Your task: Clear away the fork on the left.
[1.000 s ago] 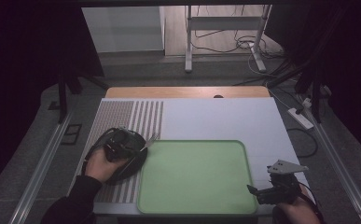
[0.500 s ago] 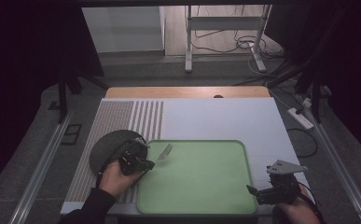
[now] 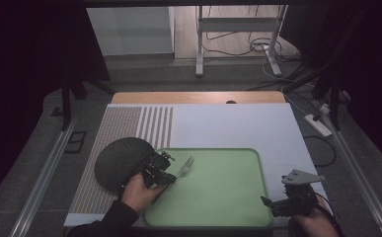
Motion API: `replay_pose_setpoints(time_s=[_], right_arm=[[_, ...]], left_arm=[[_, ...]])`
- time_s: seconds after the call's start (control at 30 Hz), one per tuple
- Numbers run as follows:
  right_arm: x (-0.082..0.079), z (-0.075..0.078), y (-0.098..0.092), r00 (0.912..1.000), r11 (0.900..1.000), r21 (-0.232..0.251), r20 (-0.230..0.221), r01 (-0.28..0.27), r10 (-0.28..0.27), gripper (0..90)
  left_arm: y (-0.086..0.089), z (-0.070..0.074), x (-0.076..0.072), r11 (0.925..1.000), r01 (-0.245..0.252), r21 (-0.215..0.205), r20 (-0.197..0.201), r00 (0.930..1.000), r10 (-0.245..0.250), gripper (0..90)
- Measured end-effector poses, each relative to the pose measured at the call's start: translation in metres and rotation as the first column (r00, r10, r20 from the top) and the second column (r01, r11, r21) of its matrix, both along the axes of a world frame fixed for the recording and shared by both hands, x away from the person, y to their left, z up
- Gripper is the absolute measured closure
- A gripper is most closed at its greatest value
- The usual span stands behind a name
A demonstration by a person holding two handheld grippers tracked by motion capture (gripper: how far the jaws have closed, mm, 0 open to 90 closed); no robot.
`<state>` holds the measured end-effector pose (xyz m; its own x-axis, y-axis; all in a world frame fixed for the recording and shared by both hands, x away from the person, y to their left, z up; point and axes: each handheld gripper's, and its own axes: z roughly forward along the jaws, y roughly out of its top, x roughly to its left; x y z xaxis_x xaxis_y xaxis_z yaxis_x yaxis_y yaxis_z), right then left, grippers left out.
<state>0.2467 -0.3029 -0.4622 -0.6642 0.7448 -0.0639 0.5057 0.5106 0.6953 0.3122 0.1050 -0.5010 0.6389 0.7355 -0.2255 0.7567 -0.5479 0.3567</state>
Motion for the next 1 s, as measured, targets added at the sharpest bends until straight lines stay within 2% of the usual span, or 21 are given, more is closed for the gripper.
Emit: replay_pose_setpoints(time_s=[0.1,0.13,0.17,0.2,0.27,0.33,0.4,0.47,0.53,0.57,0.6,0.7,0.83,1.0], right_arm=[[0.0,0.0,0.0,1.0,1.0,0.0,0.001,-0.002,0.002,0.3],[0.0,0.0,0.0,1.0,1.0,0.0,0.002,-0.003,0.003,0.3],[0.0,0.0,0.0,1.0,1.0,0.0,0.002,-0.003,0.003,0.3],[0.0,0.0,0.0,1.0,1.0,0.0,0.002,-0.004,0.004,0.3],[0.0,0.0,0.0,1.0,1.0,-0.002,0.0,-0.003,0.003,0.3],[0.0,0.0,0.0,1.0,1.0,-0.003,0.0,-0.004,0.004,0.3],[0.0,0.0,0.0,1.0,1.0,-0.003,-0.001,-0.002,0.002,0.3],[0.0,0.0,0.0,1.0,1.0,-0.005,0.0,-0.003,0.003,0.3],[0.0,0.0,0.0,1.0,1.0,-0.005,0.0,-0.004,0.004,0.3],[0.0,0.0,0.0,1.0,1.0,-0.004,0.0,-0.004,0.004,0.3],[0.0,0.0,0.0,1.0,1.0,-0.003,-0.001,-0.005,0.005,0.3],[0.0,0.0,0.0,1.0,1.0,0.001,0.0,-0.004,0.004,0.3],[0.0,0.0,0.0,1.0,1.0,-0.001,0.001,-0.007,0.007,0.3],[0.0,0.0,0.0,1.0,1.0,0.001,0.001,-0.008,0.008,0.3]], left_arm=[[0.0,-0.006,0.001,0.9999,0.006,0.012,-0.015,0.9999,-0.006,83.1],[0.001,-0.004,0.002,1.0,0.007,-0.002,-0.003,1.0,-0.007,82.2],[0.002,-0.002,0.001,0.9999,0.01,-0.009,0.014,0.9998,-0.01,76.8],[0.002,0.002,0.001,0.9995,0.022,-0.021,0.047,0.9987,-0.021,74.2],[-0.001,0.01,-0.002,0.9982,0.052,-0.03,0.103,0.9935,-0.049,75.9],[-0.009,0.011,-0.002,0.9949,0.098,-0.022,0.12,0.9882,-0.095,82.7],[-0.016,0.007,0.0,0.9932,0.117,0.003,0.107,0.9875,-0.116,88.4],[-0.022,0.0,0.004,0.9913,0.13,0.02,0.085,0.9877,-0.132,88.5],[-0.024,-0.005,0.007,0.9905,0.13,0.043,0.079,0.9879,-0.134,88.4],[-0.023,-0.007,0.008,0.9904,0.133,0.038,0.075,0.988,-0.135,88.5],[-0.02,-0.007,0.009,0.991,0.13,0.03,0.072,0.9886,-0.132,88.5],[-0.013,-0.007,0.011,0.9928,0.111,0.045,0.076,0.9906,-0.114,88.5],[0.001,-0.007,0.016,0.9965,0.074,0.039,0.059,0.9953,-0.077,88.5],[0.016,-0.008,0.018,0.9986,0.04,0.033,0.047,0.998,-0.042,88.4]])
